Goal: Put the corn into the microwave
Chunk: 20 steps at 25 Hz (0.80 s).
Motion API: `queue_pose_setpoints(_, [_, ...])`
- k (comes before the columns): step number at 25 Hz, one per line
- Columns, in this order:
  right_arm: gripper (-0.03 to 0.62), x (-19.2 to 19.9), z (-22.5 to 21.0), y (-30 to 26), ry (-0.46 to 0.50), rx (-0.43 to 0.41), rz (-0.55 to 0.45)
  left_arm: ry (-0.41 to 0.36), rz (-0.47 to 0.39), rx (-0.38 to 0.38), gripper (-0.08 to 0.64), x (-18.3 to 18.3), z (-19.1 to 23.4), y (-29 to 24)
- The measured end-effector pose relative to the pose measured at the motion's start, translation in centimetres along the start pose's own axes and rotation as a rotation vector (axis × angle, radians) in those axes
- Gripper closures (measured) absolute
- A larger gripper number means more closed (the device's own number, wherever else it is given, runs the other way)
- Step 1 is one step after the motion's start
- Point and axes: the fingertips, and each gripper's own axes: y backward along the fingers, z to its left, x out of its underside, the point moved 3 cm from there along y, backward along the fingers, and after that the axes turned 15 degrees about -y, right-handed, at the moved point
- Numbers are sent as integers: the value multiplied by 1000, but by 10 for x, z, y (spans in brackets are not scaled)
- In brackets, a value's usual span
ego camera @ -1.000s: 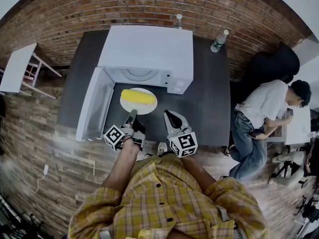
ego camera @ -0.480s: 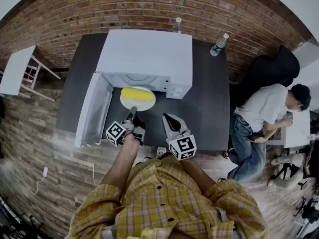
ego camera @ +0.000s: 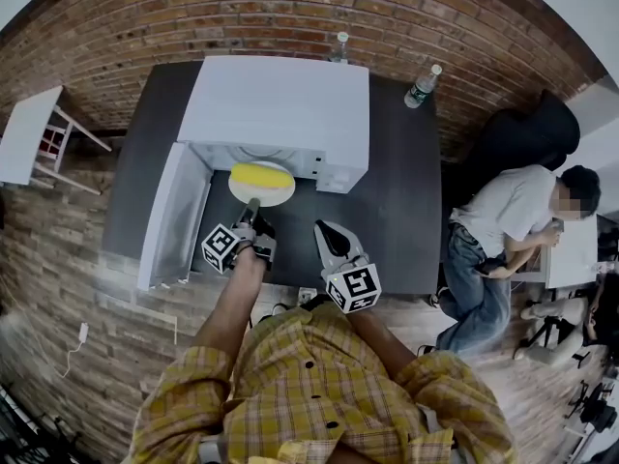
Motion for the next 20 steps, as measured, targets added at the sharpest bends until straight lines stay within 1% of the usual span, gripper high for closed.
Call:
queue_pose_setpoints(10, [589, 0, -6, -1, -9, 0, 12, -8, -2, -14, 532, -3, 9, -24])
queue_pose_setpoints(20, [589, 4, -9, -1, -11, 1, 33, 22, -29, -31, 532, -9, 20, -44])
